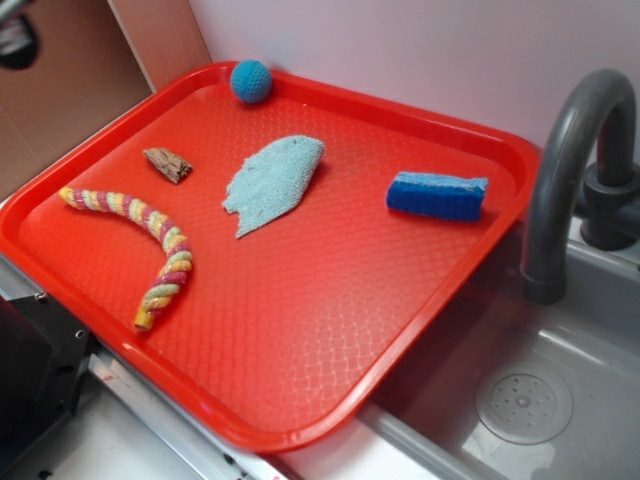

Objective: Grab the wood chip.

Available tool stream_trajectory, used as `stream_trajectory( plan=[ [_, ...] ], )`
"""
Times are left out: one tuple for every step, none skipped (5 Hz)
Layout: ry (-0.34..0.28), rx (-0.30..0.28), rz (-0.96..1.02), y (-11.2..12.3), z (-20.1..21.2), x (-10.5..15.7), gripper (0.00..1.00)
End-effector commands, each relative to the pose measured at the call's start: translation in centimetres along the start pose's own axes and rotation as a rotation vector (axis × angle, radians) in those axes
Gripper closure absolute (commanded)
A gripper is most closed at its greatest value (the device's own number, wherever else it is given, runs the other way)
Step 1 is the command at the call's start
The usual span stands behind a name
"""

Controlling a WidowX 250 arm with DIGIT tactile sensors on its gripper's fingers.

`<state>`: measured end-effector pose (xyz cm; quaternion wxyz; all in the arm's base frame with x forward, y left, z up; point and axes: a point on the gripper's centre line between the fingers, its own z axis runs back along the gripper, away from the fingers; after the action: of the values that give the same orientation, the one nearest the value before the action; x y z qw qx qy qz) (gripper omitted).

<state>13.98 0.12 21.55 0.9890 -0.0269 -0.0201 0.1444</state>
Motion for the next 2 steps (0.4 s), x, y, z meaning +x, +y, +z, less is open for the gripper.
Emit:
stream_trajectory(
  plan=[
    [-0.017,-0.043,0.496,3.0,-3.8,5.8,0.0],
    [-0.138,0.01,0.737,4.8,-6.5,7.7,0.0]
  ],
)
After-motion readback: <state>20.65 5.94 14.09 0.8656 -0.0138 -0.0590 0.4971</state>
